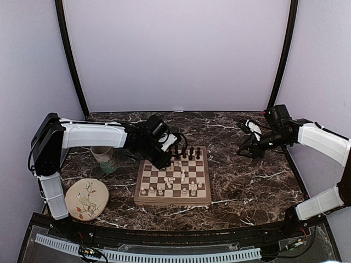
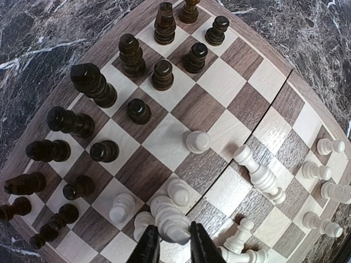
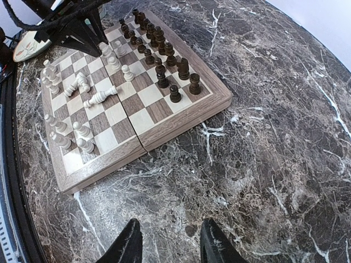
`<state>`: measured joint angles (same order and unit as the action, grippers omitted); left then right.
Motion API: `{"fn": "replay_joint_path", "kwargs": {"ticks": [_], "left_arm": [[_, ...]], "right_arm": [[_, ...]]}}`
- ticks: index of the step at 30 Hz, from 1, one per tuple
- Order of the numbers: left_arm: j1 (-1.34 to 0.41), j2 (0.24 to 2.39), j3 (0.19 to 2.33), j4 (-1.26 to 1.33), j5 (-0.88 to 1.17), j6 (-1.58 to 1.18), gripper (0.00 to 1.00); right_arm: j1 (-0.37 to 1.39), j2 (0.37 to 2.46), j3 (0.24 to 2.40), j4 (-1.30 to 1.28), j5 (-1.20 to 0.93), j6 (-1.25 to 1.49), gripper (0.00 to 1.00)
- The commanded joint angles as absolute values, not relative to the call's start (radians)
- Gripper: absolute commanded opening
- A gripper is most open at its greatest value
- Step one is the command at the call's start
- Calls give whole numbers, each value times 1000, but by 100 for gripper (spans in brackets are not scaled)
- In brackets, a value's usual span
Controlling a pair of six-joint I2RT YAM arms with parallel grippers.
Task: Set up the chess pieces on the board
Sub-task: Pick up the king from the chessboard.
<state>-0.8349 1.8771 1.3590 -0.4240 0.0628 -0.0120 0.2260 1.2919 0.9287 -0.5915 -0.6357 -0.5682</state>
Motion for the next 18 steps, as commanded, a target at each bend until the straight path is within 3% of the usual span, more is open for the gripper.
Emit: {"fn": "replay_joint_path", "kwargs": {"ticks": [1, 5, 9, 18], "left_arm": [[-842, 1882, 1387, -426, 75, -5, 21], [-843, 1884, 1388, -425, 69, -6, 21], [-845, 1887, 1389, -421, 63, -6, 29], [-848, 1902, 1393, -403, 49, -5, 30]], "right_arm": [[221, 1299, 927, -593, -645, -580, 37], [221, 1302, 927, -594, -645, -582, 37], [221, 1302, 927, -597, -646, -583, 37], [220, 1310, 928, -600, -648, -587, 36]]}}
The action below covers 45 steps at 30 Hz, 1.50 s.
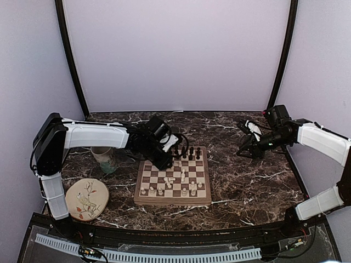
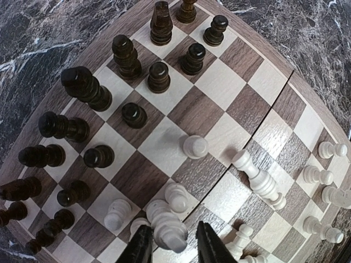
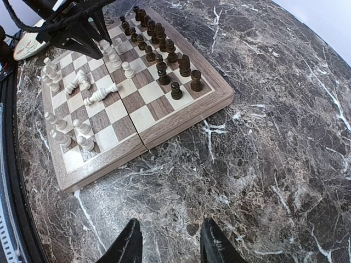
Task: Set up the chess pieces on the board
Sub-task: Pick up the king from the chessboard, then place the king at e1.
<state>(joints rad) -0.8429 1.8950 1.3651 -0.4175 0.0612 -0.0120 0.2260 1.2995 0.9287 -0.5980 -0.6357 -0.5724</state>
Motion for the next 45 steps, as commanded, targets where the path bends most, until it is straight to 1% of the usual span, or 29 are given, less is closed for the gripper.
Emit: {"fn": "replay_joint_path", "kwargs": {"ticks": [1, 6, 9, 12, 22, 24, 30, 37, 45], "left_arm": [[-848, 1902, 1393, -401, 47, -6, 30], [-850, 1904, 1389, -385, 35, -13, 33], [-851, 1907, 1389, -379, 30, -17, 33], [-851, 1906, 1386, -372, 17, -23, 29], [-856, 1873, 1382, -407, 9, -31, 13], [-856, 1847, 1373, -422, 6, -32, 11], [-857, 1755, 1328, -451, 17, -57, 10], [-857, 1644, 1249, -401, 106, -80, 10], [-888, 1543, 1140, -321, 317, -21, 10]], "right_arm": [[220, 1311, 928, -601, -646, -587, 36], [221, 1318, 933, -609, -649, -592, 36], [221, 1319, 933, -610, -650, -591, 36], [221, 1319, 931, -609, -649, -592, 36], [221, 1321, 931, -612, -647, -593, 36], [221, 1322, 932, -611, -647, -594, 36], [221, 1321, 933, -612, -645, -593, 36], [221, 1324, 933, -611, -641, -592, 36], [221, 1325, 933, -612, -642, -594, 36]]}}
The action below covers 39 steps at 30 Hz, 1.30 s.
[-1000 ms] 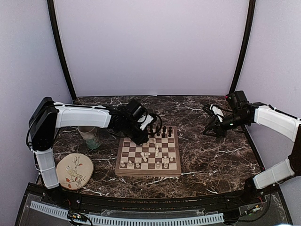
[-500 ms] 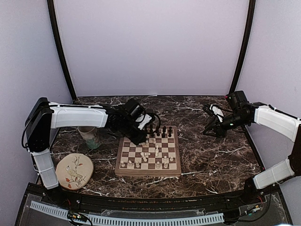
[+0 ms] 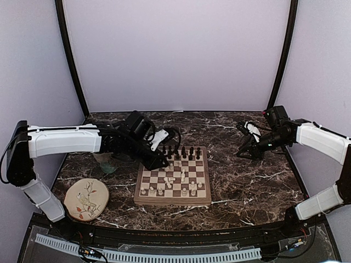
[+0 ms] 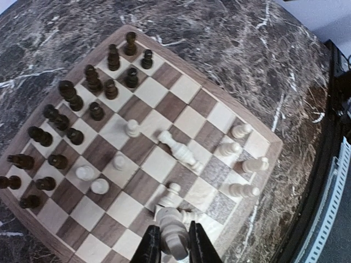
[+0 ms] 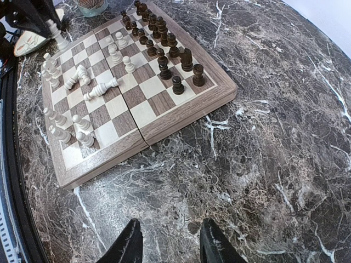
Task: Set up the chess pieces on the board
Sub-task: Place the king at e1.
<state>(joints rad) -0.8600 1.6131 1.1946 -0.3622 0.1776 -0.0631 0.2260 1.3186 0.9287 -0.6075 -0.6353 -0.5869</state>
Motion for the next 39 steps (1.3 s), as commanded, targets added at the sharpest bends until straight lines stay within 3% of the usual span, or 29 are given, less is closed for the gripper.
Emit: {"fn": "replay_joint_path", "kwargs": {"ticks": [1, 23, 39], "left_arm": [[-900, 1536, 1132, -328, 328, -3, 10], [-987, 1599, 1141, -374, 275, 136, 10], [-991, 1719, 1147, -311, 345, 147, 11]], "right_arm": [[221, 1326, 933, -612, -640, -594, 36], [221, 1328, 931, -614, -634, -596, 36], [221, 1338, 933, -616, -632, -602, 36]]}}
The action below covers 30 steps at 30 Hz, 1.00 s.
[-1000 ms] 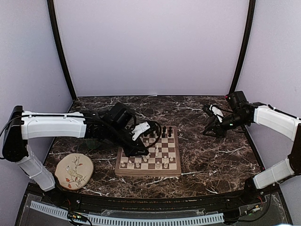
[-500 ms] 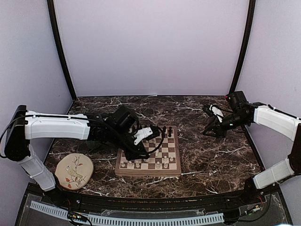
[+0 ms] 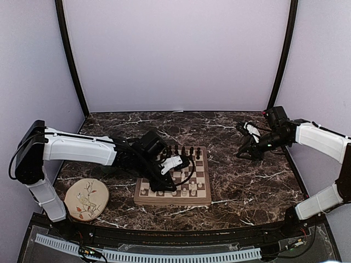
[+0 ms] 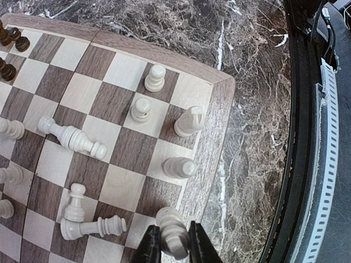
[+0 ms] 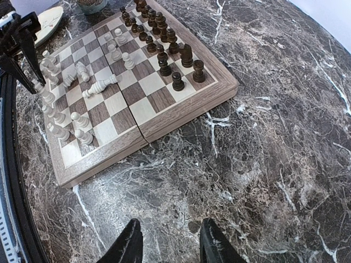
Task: Set up the chess pieces on the board
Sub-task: Place the king at e1.
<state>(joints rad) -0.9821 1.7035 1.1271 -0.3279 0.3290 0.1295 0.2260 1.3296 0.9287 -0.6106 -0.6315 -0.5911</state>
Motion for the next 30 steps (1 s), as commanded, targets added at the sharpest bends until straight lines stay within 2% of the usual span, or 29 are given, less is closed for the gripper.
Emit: {"fn": "replay_joint_path", "kwargs": {"ticks": [1, 19, 30], "left_arm": [[-992, 1723, 1146, -307, 346, 146, 11], [-993, 1762, 1143, -263, 317, 137, 15], [-994, 1761, 1146, -276, 316, 139, 31]], "right_arm": [[221, 1339, 932, -616, -632, -602, 36], [221, 1343, 933, -620, -631, -607, 36], [221, 1344, 933, -621, -631, -607, 36]]}}
